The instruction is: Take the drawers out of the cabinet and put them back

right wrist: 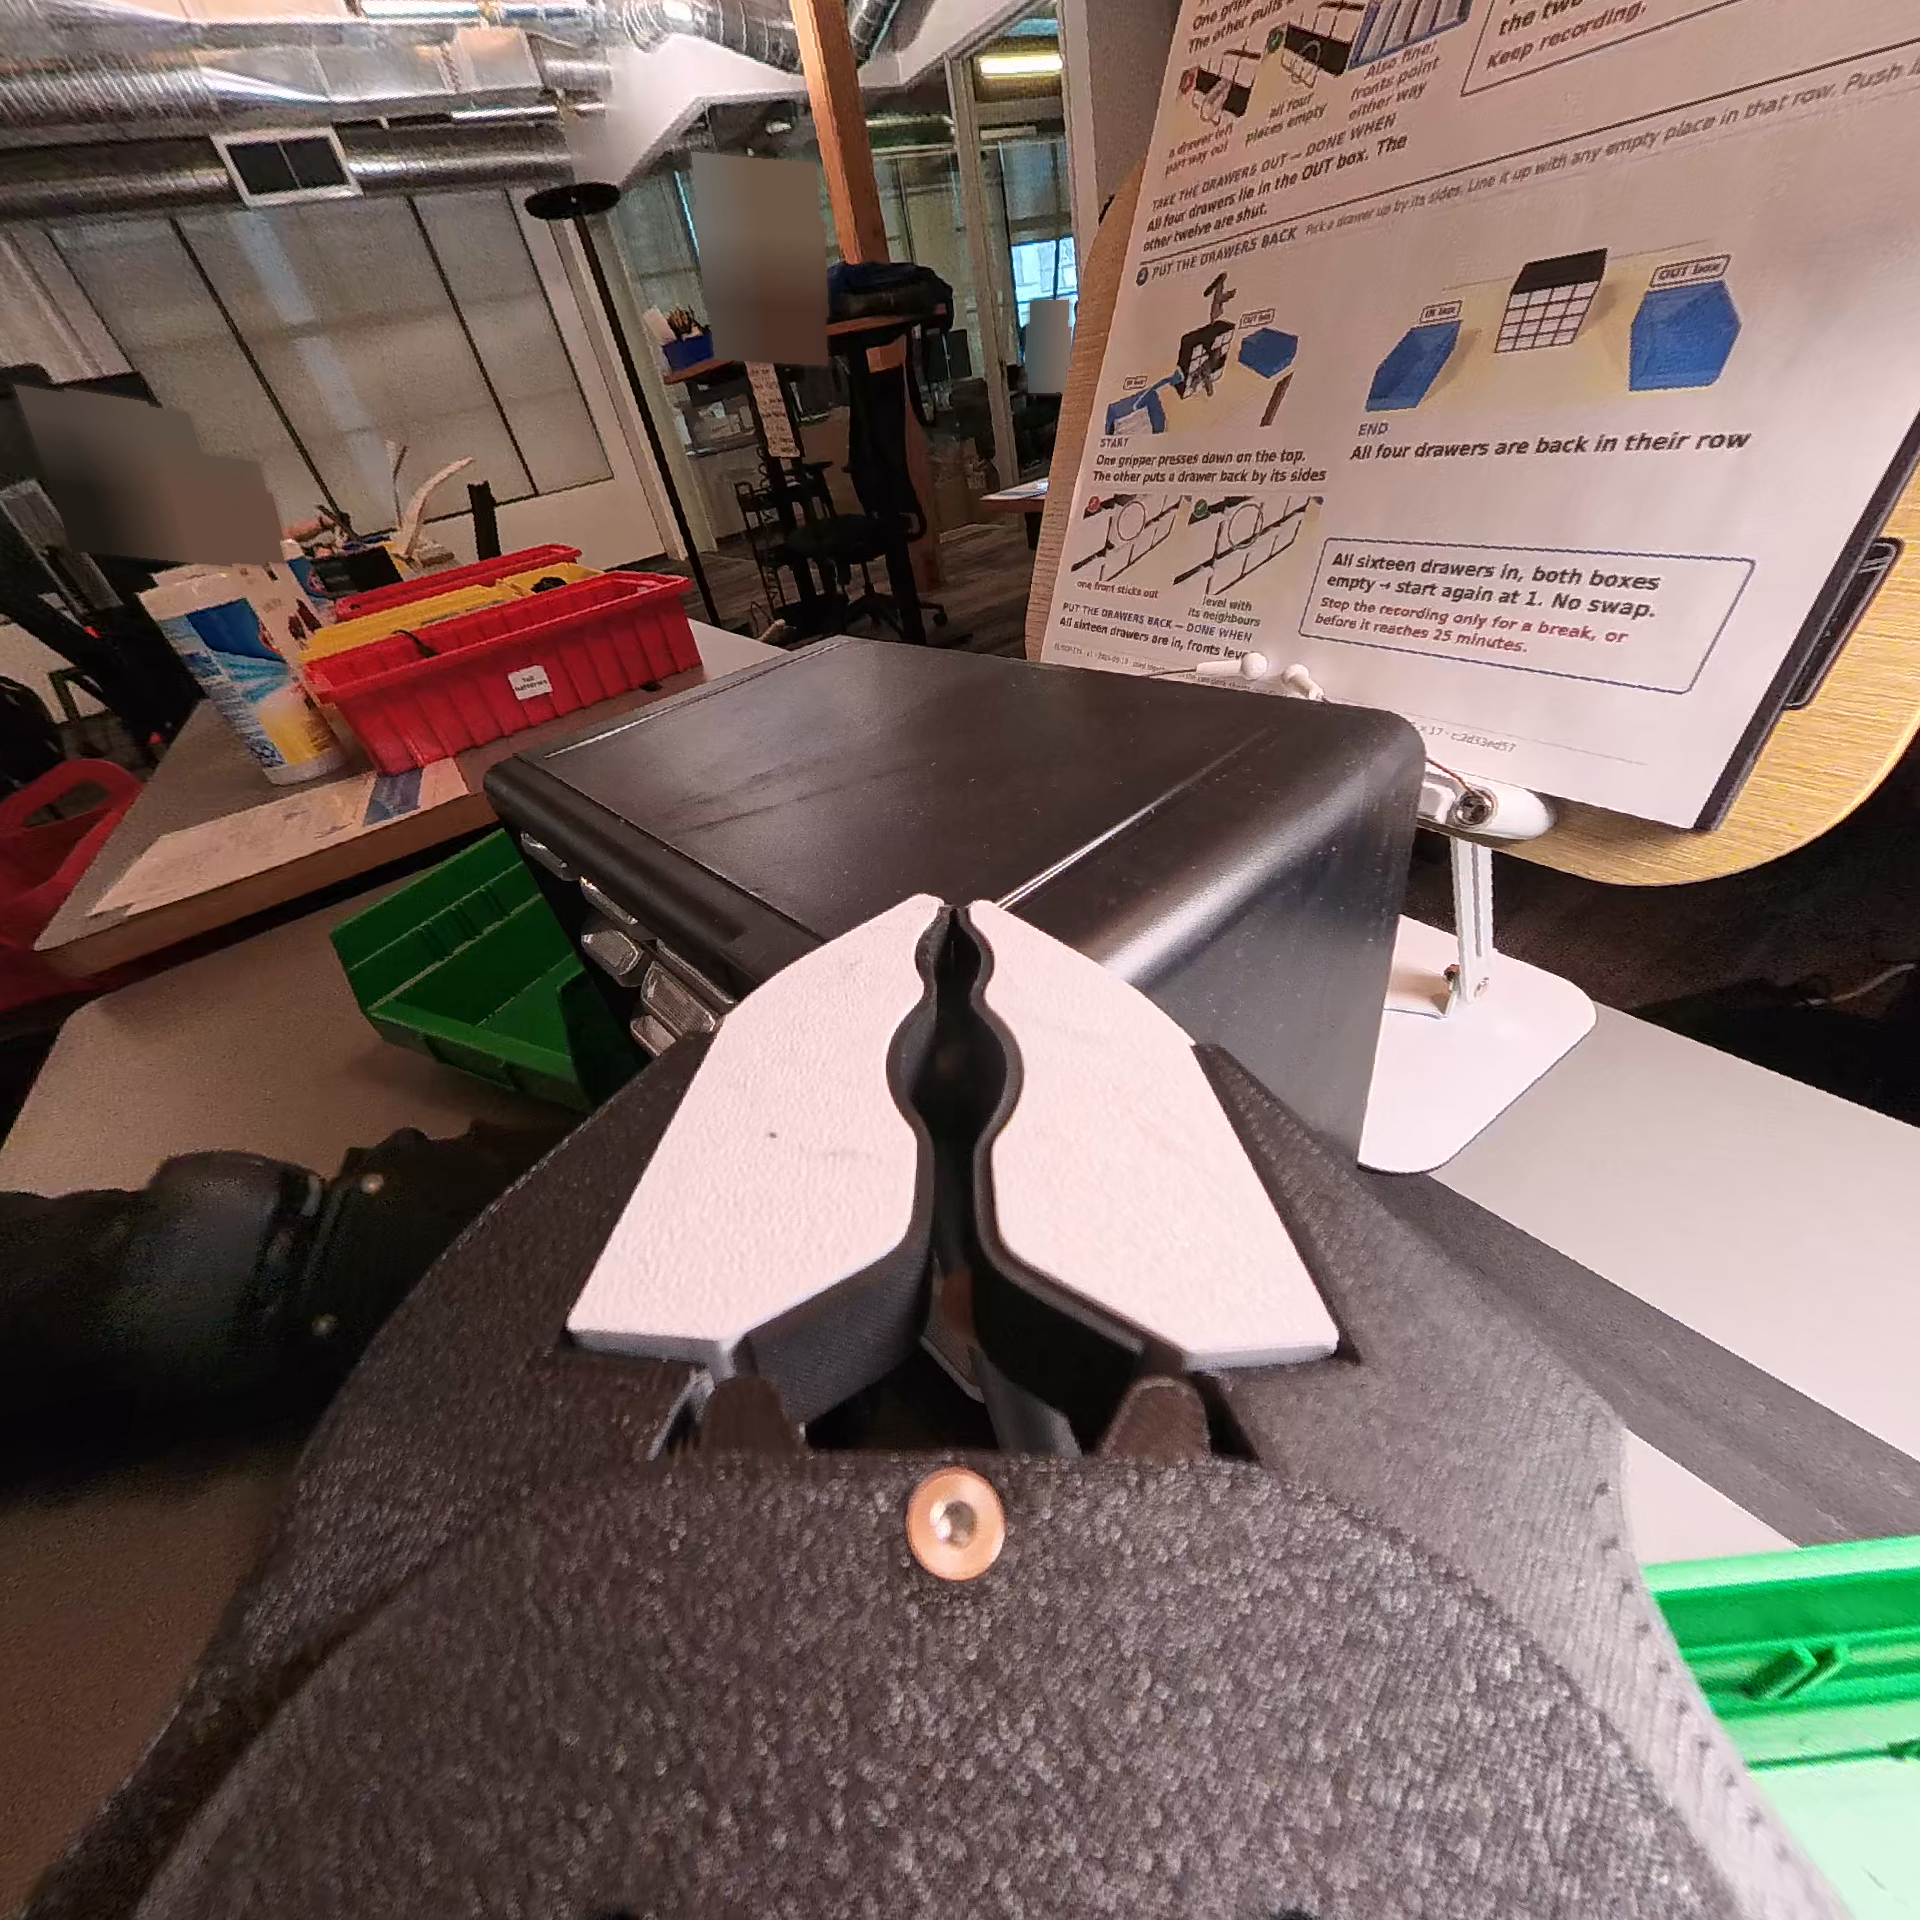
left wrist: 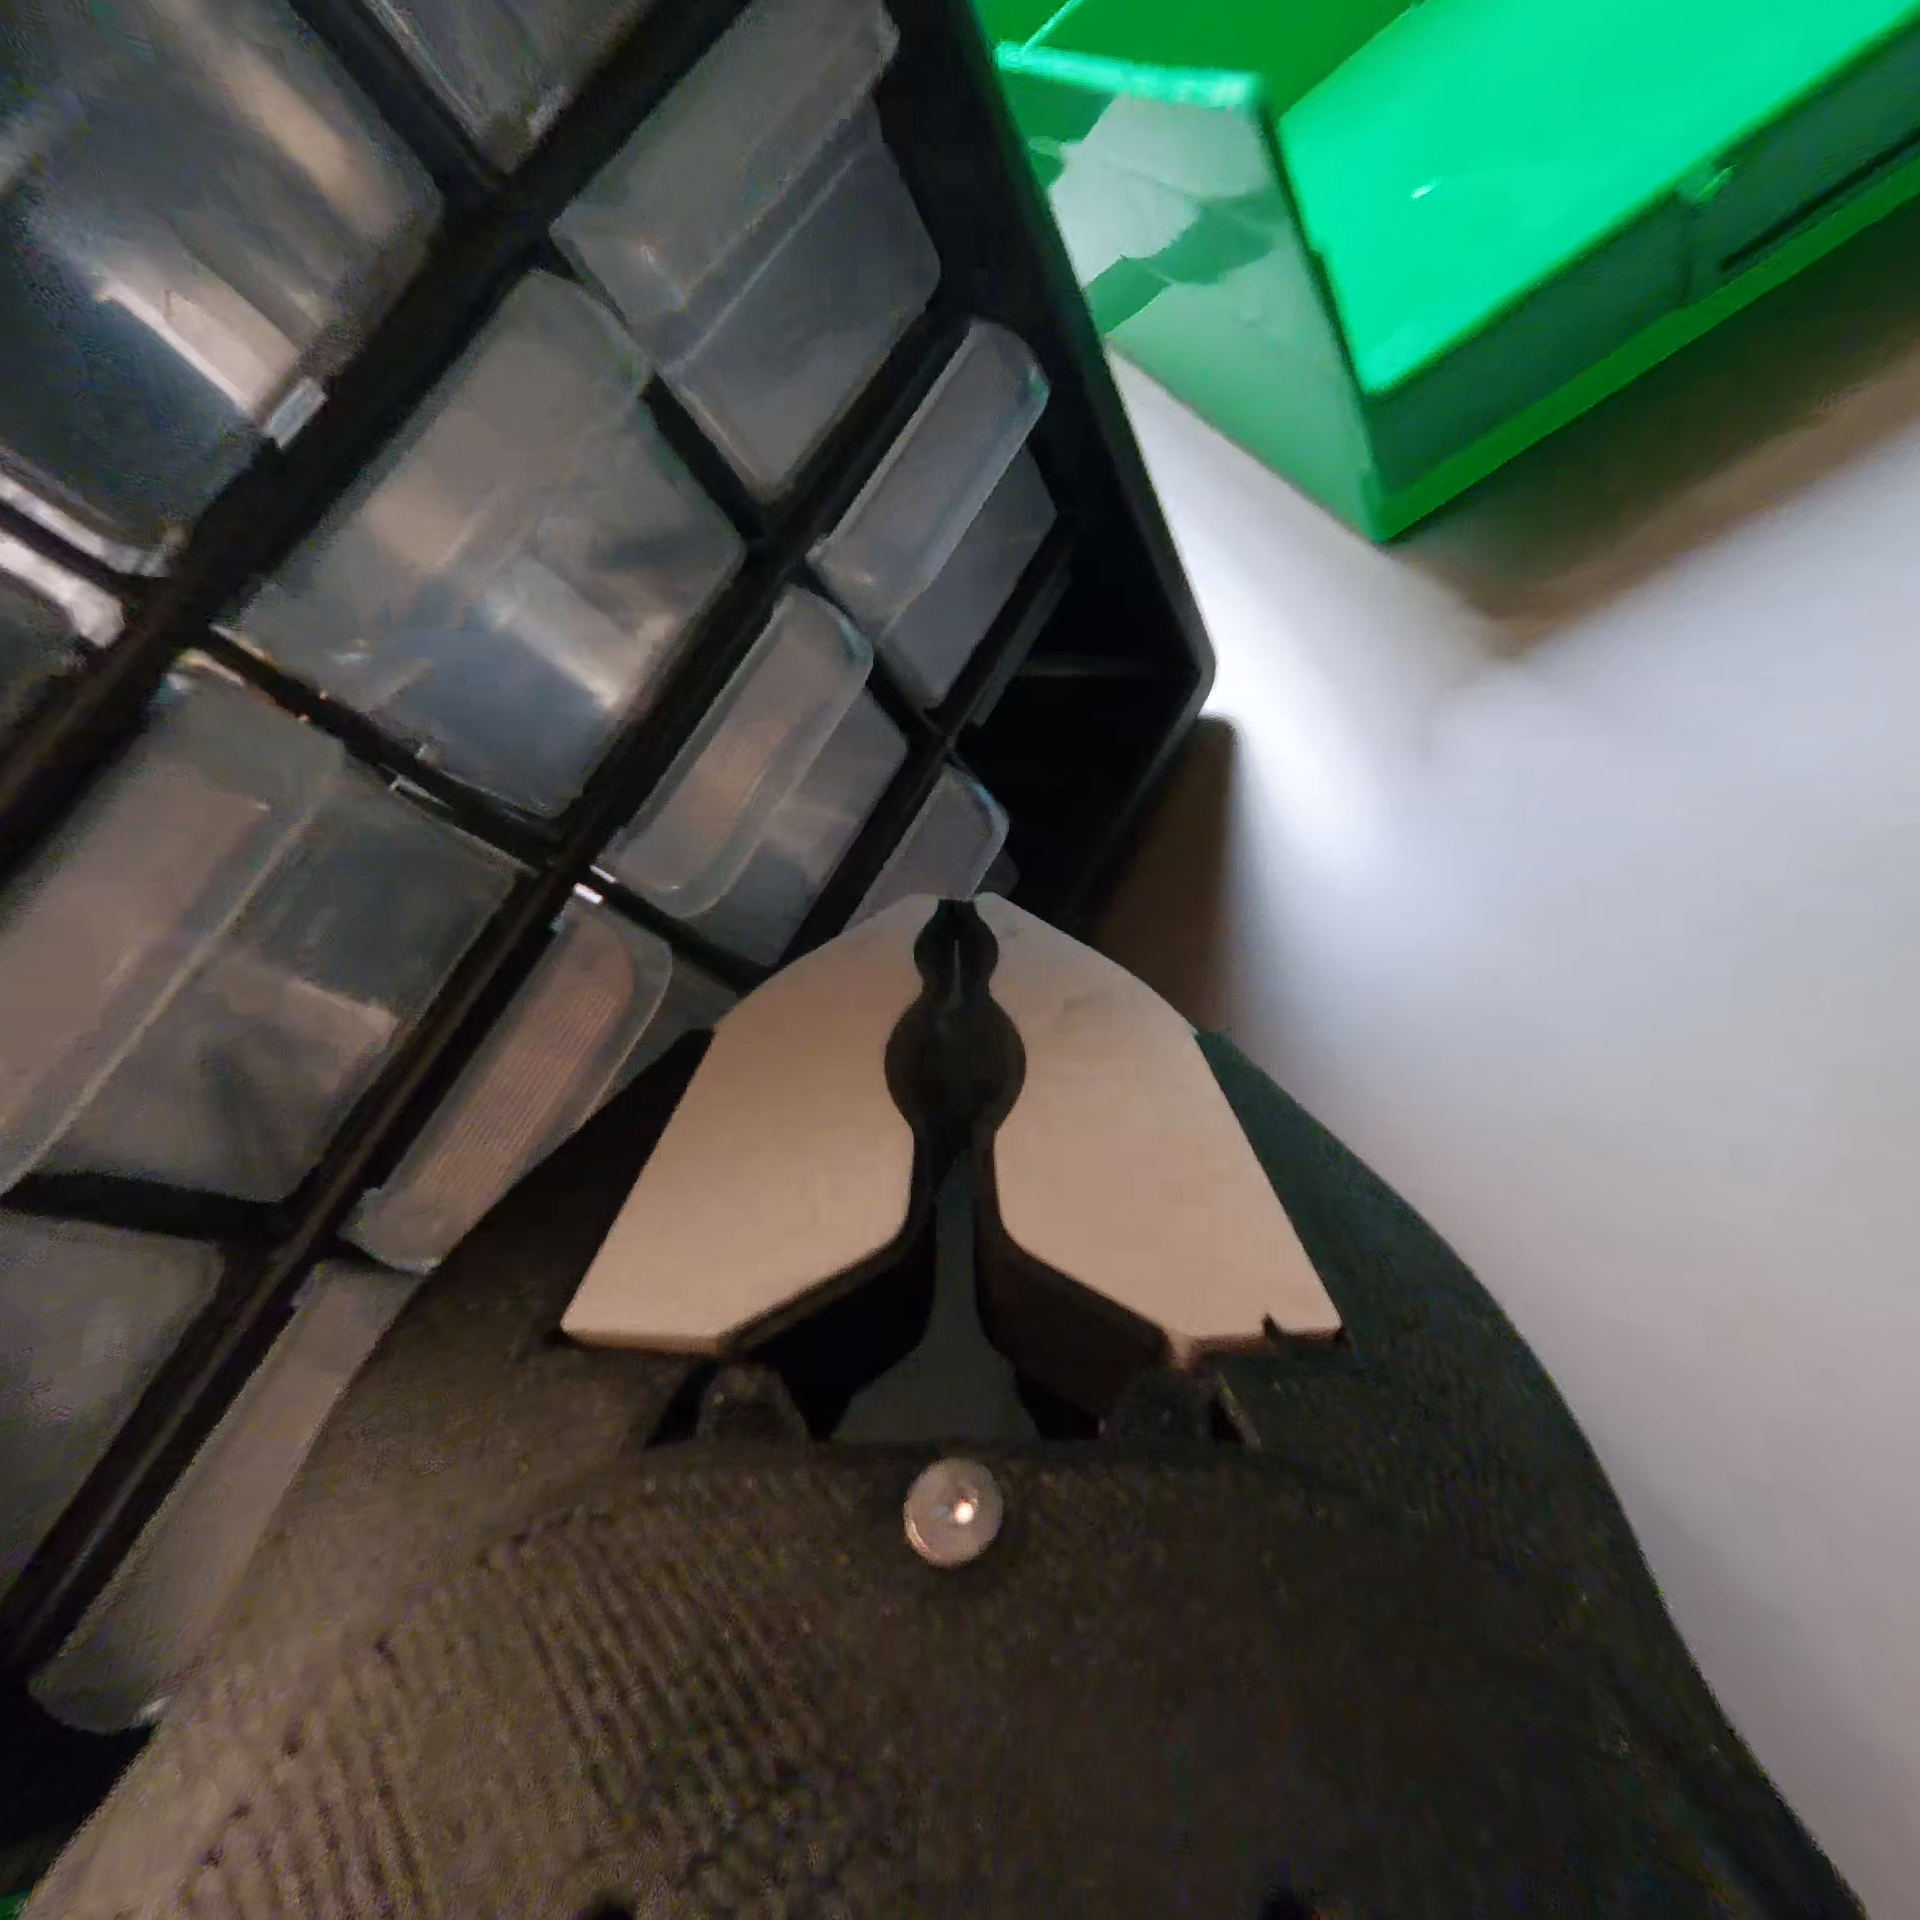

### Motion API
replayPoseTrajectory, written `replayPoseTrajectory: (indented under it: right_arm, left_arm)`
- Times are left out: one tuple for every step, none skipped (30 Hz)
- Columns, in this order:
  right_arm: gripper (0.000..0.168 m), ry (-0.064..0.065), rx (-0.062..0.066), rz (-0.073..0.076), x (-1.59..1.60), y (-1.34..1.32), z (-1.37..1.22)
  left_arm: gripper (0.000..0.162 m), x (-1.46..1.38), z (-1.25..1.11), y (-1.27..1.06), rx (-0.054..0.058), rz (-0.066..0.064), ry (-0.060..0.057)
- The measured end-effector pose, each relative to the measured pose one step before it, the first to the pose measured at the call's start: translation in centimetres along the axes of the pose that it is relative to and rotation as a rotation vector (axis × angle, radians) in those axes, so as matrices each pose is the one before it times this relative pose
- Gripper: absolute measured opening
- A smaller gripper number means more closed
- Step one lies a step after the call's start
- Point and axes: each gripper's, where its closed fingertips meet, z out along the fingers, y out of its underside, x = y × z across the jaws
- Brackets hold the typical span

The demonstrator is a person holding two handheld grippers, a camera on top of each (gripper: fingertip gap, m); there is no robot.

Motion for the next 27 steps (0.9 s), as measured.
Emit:
replayPoseTrajectory:
  right_arm:
    - [0.0, -0.0001, 0.0001, 0.0001, 0.001, -0.002, -0.008]
    - [0.0, -0.0007, 0.0, 0.0001, -0.001, -0.002, 0.004]
    - [0.0, -0.001, -0.0001, 0.0003, -0.003, 0.0, -0.007]
    - [0.0, -0.0018, 0.0003, 0.0002, -0.001, 0.003, -0.001]
    - [0.0, -0.0026, 0.001, 0.0017, 0.002, -0.001, 0.002]
    - [0.0, -0.0021, 0.0014, 0.0032, 0.013, -0.009, -0.011]
    - [0.0, -0.0023, 0.0016, 0.0027, -0.007, -0.008, -0.006]
    - [0.0, -0.0009, 0.0009, 0.0015, 0.006, 0.004, -0.005]
    - [0.0, 0.0009, -0.0002, -0.0001, -0.002, -0.005, 0.005]
    - [0.0, 0.0029, -0.0015, -0.0018, 0.0, 0.009, 0.004]
    - [0.0, 0.0049, -0.0024, -0.0036, 0.0, 0.006, 0.005]
    - [0.0, 0.0057, -0.0028, -0.005, 0.009, 0.012, 0.008]
    - [0.0, 0.0057, -0.0027, -0.0055, 0.014, 0.021, 0.009]
    - [0.0, 0.005, -0.0022, -0.0044, -0.002, 0.003, 0.002]
    - [0.0, 0.0039, -0.0014, -0.0025, 0.006, 0.007, 0.009]
    - [0.0, 0.0027, -0.0004, -0.0014, 0.01, 0.01, 0.005]
    - [0.0, 0.0014, 0.0002, -0.0007, 0.005, 0.001, -0.005]
    - [0.0, 0.0002, 0.0006, 0.0004, 0.002, 0.002, 0.005]
    - [0.0, -0.0005, 0.0007, 0.0008, -0.005, -0.009, -0.014]
    - [0.0, -0.0008, 0.0006, 0.0005, 0.0, 0.0, -0.001]
    - [0.0, -0.0016, 0.0004, 0.0005, 0.0, 0.001, 0.001]
    - [0.0, -0.0024, 0.0002, 0.0006, 0.0, 0.002, -0.007]
    - [0.0, -0.0031, 0.0, 0.0005, 0.001, 0.003, -0.004]
    - [0.0, -0.0037, -0.0002, -0.0001, -0.004, -0.005, -0.006]
    - [0.0, -0.0042, -0.0003, -0.0003, -0.008, -0.004, -0.007]
    - [0.0, -0.004, -0.0006, 0.0002, -0.001, -0.001, -0.007]
    - [0.0, -0.0031, -0.0011, 0.0001, 0.0, 0.007, -0.004]
  left_arm:
    - [0.001, 0.165, -0.716, -0.504, 0.0203, -0.0217, 0.032]
    - [0.0, 0.072, -0.978, -0.71, 0.0261, -0.0249, 0.0335]
    - [0.0, 0.038, -1.249, -0.998, 0.0381, -0.0238, 0.0371]
    - [0.0, -0.131, -1.503, -1.262, 0.0472, -0.016, 0.0298]
    - [0.0, -0.464, -1.741, -1.477, 0.0529, -0.0038, 0.0125]
    - [0.0, -0.828, -1.942, -1.727, 0.0598, 0.007, -0.0015]
    - [0.0, -1.396, -2.023, -1.82, 0.0582, 0.0142, -0.0229]
    - [0.0, -2.004, -1.995, -1.769, 0.0489, 0.0176, -0.0436]
    - [0.0, -2.429, -1.852, -1.56, 0.0359, 0.0111, -0.0494]
    - [0.0, -2.717, -1.585, -1.166, 0.0146, 0.0006, -0.0484]
    - [0.0, -2.925, -1.283, -0.609, -0.0103, -0.0039, -0.0508]
    - [0.0, -2.988, -0.948, 0.009, -0.0331, -0.0049, -0.0472]
    - [0.0, -2.851, -0.561, 0.713, -0.0566, -0.0044, -0.0346]
    - [0.001, -2.763, -0.2, 1.411, -0.0802, 0.0021, -0.0293]
    - [0.001, -2.62, 0.169, 1.969, -0.0938, 0.0151, -0.0277]
    - [0.002, -2.265, 0.545, 2.412, -0.1015, 0.0234, -0.0168]
    - [0.004, -1.785, 0.887, 2.732, -0.1122, 0.0244, -0.0027]
    - [0.005, -1.475, 1.161, 2.84, -0.114, 0.0301, -0.0035]
    - [0.005, -1.054, 1.358, 2.746, -0.1092, 0.0408, 0.0012]
    - [0.007, -0.495, 1.499, 2.607, -0.1072, 0.0434, 0.0188]
    - [0.009, -0.187, 1.565, 2.333, -0.1013, 0.0392, 0.0241]
    - [0.012, 0.089, 1.556, 2.028, -0.0937, 0.0345, 0.0317]
    - [0.015, 0.297, 1.49, 1.697, -0.0845, 0.0299, 0.0381]
    - [0.017, 0.245, 1.371, 1.352, -0.0747, 0.0305, 0.0295]
    - [0.02, 0.288, 1.208, 1.067, -0.0679, 0.0308, 0.0294]
    - [0.025, 0.416, 1.048, 0.841, -0.063, 0.0229, 0.0382]
    - [0.028, 0.303, 0.899, 0.591, -0.0547, 0.0176, 0.0301]
